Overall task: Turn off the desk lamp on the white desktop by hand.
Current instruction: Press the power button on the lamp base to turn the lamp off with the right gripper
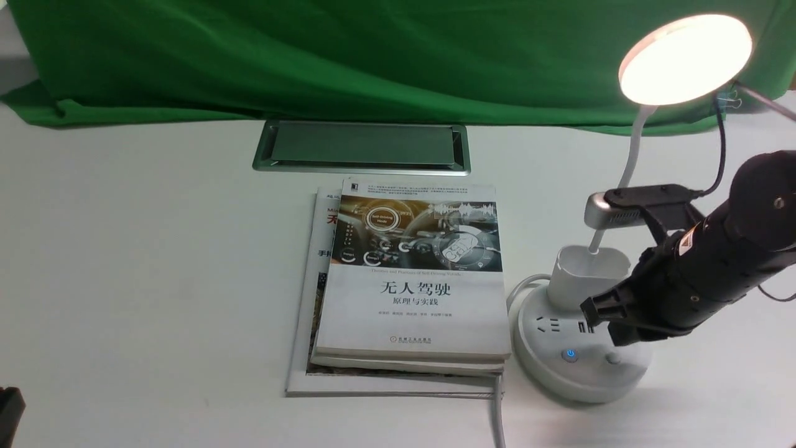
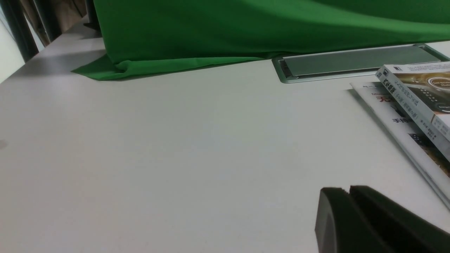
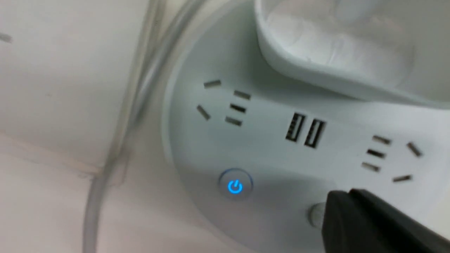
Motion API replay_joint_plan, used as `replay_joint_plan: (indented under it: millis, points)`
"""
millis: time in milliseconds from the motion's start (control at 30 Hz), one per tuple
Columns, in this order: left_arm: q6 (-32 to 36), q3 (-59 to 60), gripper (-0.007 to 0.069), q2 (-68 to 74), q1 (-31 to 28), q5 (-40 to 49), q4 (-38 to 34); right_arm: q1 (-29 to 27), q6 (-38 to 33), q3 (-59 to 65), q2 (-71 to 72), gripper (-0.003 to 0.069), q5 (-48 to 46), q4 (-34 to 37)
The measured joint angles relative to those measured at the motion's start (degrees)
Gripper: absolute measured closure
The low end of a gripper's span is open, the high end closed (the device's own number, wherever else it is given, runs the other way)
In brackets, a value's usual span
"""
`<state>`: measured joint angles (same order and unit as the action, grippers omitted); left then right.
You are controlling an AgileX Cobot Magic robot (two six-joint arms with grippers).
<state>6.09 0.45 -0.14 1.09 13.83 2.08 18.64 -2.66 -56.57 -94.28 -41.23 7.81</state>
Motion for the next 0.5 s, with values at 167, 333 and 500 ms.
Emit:
replay_joint_plan:
  millis: [167, 333, 500]
  points:
    - [0.1, 0.0, 0.0605, 0.0, 0.0, 0.0, 0.0, 0.0, 0.1, -0.4, -3.8, 0.0622, 0.0, 0.0]
    - [0.1, 0.0, 0.0605, 0.0, 0.0, -0.1, 0.0, 0.0, 0.1, -0.7, -3.8, 0.0622, 0.2, 0.0]
    - [0.1, 0.0, 0.0605, 0.0, 0.0, -0.1, 0.0, 0.0, 0.1, -0.1, -1.0, 0.0622, -0.4, -0.2]
